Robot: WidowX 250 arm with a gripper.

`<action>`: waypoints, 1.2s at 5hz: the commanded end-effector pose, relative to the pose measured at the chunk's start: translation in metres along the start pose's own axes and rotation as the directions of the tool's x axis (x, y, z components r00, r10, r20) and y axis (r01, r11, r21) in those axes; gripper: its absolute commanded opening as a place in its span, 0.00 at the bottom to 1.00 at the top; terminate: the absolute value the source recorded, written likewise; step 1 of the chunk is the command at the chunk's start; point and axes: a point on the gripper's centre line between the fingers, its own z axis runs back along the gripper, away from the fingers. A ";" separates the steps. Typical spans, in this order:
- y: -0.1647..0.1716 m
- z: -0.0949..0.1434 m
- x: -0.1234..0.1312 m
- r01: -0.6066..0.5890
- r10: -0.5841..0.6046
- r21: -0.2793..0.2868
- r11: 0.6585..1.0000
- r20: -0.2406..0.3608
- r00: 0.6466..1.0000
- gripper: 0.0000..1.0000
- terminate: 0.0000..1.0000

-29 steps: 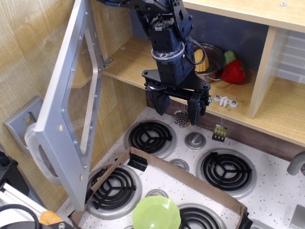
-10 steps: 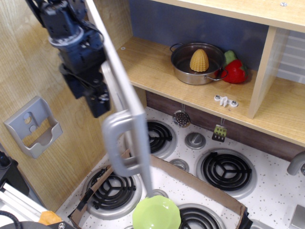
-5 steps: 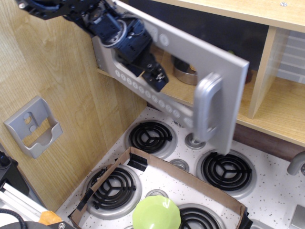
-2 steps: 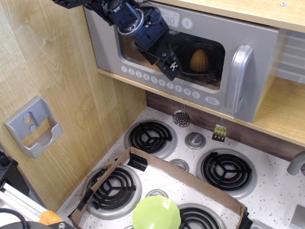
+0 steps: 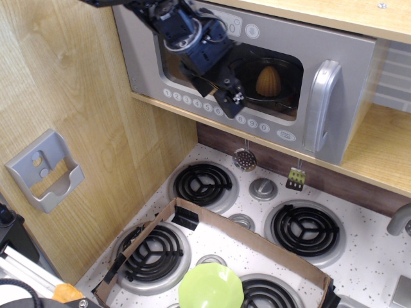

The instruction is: Close microwave

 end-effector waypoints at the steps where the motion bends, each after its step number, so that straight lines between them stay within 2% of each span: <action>1: -0.016 0.036 -0.004 -0.109 0.114 0.041 0.993 -0.136 0.984 1.00 0.00; 2: -0.023 0.036 -0.009 -0.207 0.213 0.048 0.977 -0.228 0.950 1.00 0.00; 3: -0.030 0.038 -0.009 -0.235 0.246 0.070 0.969 -0.253 0.936 1.00 0.00; 6: -0.030 0.038 -0.009 -0.235 0.246 0.070 0.969 -0.253 0.936 1.00 0.00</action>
